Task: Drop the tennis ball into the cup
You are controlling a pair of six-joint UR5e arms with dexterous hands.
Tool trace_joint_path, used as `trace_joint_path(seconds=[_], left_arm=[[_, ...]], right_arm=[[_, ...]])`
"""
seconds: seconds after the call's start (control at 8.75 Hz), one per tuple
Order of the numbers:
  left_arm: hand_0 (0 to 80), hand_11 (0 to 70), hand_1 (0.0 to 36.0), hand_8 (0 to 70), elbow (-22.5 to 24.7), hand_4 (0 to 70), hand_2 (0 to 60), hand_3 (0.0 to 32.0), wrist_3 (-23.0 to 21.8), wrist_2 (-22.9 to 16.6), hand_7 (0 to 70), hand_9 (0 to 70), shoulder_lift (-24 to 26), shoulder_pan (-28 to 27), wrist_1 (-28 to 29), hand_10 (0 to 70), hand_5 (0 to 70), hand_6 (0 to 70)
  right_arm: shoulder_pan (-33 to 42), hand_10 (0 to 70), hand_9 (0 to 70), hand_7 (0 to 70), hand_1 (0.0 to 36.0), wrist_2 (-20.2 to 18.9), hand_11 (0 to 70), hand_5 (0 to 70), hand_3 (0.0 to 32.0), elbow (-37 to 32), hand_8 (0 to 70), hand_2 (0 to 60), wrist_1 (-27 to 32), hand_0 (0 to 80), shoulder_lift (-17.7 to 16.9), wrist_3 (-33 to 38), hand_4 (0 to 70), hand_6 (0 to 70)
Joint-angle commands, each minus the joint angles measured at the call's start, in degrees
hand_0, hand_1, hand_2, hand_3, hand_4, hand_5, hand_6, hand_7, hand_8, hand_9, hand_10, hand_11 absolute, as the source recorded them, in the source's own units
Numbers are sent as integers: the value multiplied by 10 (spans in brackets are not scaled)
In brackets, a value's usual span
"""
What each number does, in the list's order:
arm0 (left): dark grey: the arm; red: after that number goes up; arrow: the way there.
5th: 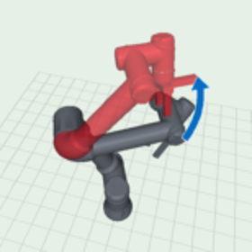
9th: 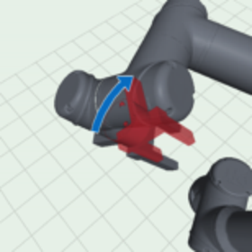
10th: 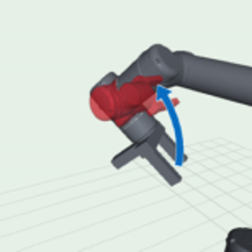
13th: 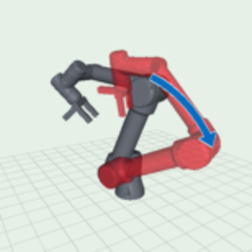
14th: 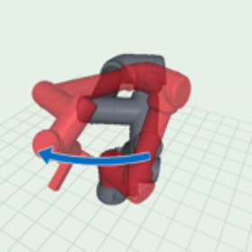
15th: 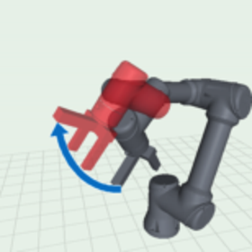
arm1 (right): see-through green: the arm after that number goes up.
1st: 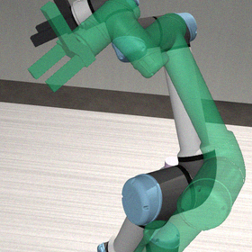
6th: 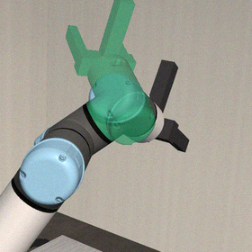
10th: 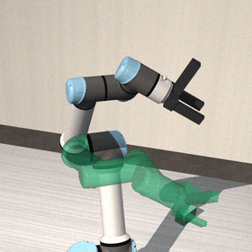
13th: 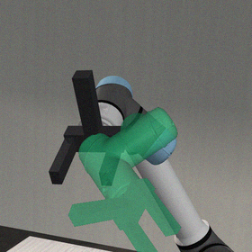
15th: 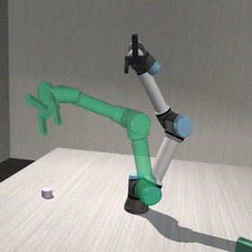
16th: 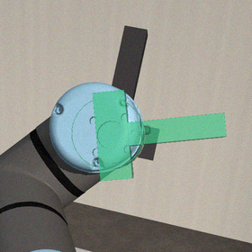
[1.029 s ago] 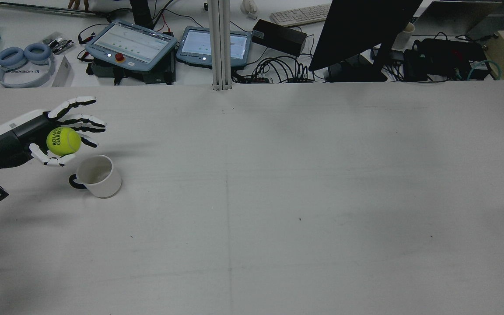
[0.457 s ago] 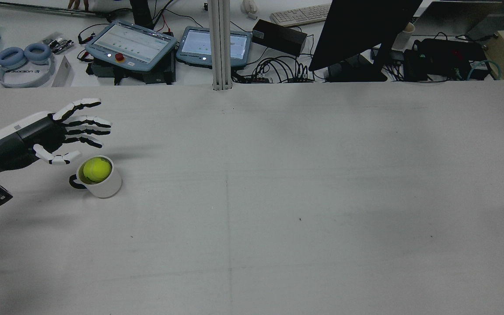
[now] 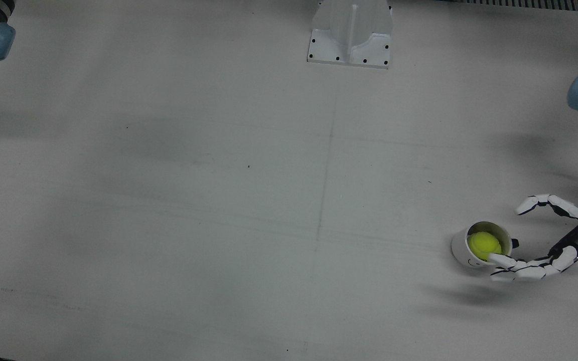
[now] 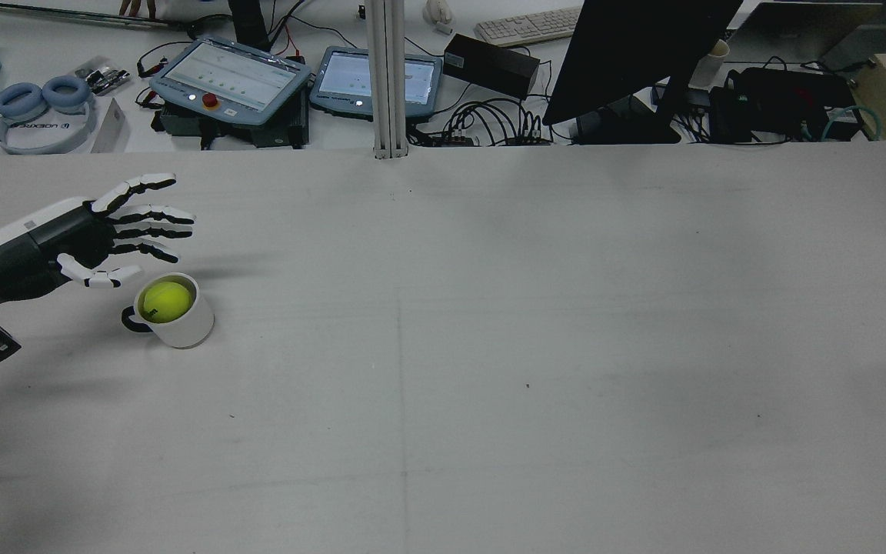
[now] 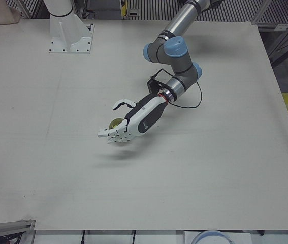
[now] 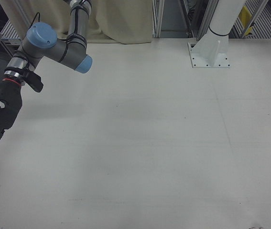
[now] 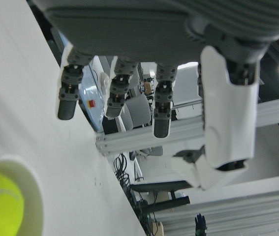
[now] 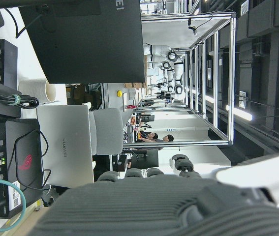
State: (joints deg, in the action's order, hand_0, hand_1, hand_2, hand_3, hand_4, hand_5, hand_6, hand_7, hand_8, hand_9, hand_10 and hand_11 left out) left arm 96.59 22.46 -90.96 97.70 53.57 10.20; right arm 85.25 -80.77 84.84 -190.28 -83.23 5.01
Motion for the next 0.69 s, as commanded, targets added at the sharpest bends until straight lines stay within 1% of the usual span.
trace_joint_path(seconds=[0.0,0.11,0.23,0.34,0.46,0.57], left_arm=[[764,292,360,283,-87,0,542,320,-60,3,218,129,73,170,-56,179,240,442],[800,303,360,267,-105,9,542,320,-62,3,258,145,79,209,-58,184,230,328],[800,303,360,288,-121,24,533,320,-62,3,255,149,81,238,-60,184,247,414],[800,302,360,280,-143,30,461,320,-72,3,266,152,84,250,-57,183,239,376],[800,302,360,267,-155,32,392,320,-74,3,271,150,89,254,-50,186,221,333],[800,310,360,244,-157,24,374,320,-74,3,290,156,98,255,-51,192,196,215]], right_arm=[[0,0,0,0,0,0,0,0,0,0,0,0,0,0,0,0,0,0],[0,0,0,0,0,0,0,0,0,0,0,0,0,0,0,0,0,0],[0,0,0,0,0,0,0,0,0,0,0,0,0,0,0,0,0,0],[0,0,0,0,0,0,0,0,0,0,0,0,0,0,0,0,0,0],[0,0,0,0,0,0,0,0,0,0,0,0,0,0,0,0,0,0],[0,0,0,0,0,0,0,0,0,0,0,0,0,0,0,0,0,0]])
